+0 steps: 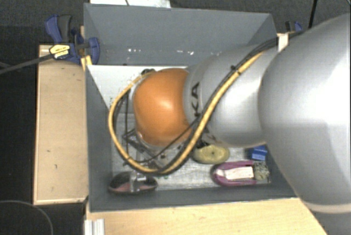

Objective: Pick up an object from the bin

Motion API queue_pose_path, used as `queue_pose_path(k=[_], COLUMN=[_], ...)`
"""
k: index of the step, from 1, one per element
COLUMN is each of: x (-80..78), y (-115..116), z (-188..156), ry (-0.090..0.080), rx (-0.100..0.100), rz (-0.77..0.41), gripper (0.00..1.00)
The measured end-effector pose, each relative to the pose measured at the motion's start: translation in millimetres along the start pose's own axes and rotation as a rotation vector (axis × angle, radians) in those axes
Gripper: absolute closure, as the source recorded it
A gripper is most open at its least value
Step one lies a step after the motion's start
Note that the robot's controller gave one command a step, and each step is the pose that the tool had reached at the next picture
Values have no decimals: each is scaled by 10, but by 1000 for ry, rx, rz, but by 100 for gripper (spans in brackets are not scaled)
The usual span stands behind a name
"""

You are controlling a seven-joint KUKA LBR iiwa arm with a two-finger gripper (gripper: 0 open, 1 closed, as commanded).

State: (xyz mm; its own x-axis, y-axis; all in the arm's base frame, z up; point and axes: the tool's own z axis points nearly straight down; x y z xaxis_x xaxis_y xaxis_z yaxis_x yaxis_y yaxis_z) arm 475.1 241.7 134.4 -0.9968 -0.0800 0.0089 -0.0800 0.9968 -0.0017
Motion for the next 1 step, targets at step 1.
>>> queue_pose_path(k=[1], x=[-78], y=[44], z=[632], ry=[-24], rx=[-6], rz=[-106], gripper=[0])
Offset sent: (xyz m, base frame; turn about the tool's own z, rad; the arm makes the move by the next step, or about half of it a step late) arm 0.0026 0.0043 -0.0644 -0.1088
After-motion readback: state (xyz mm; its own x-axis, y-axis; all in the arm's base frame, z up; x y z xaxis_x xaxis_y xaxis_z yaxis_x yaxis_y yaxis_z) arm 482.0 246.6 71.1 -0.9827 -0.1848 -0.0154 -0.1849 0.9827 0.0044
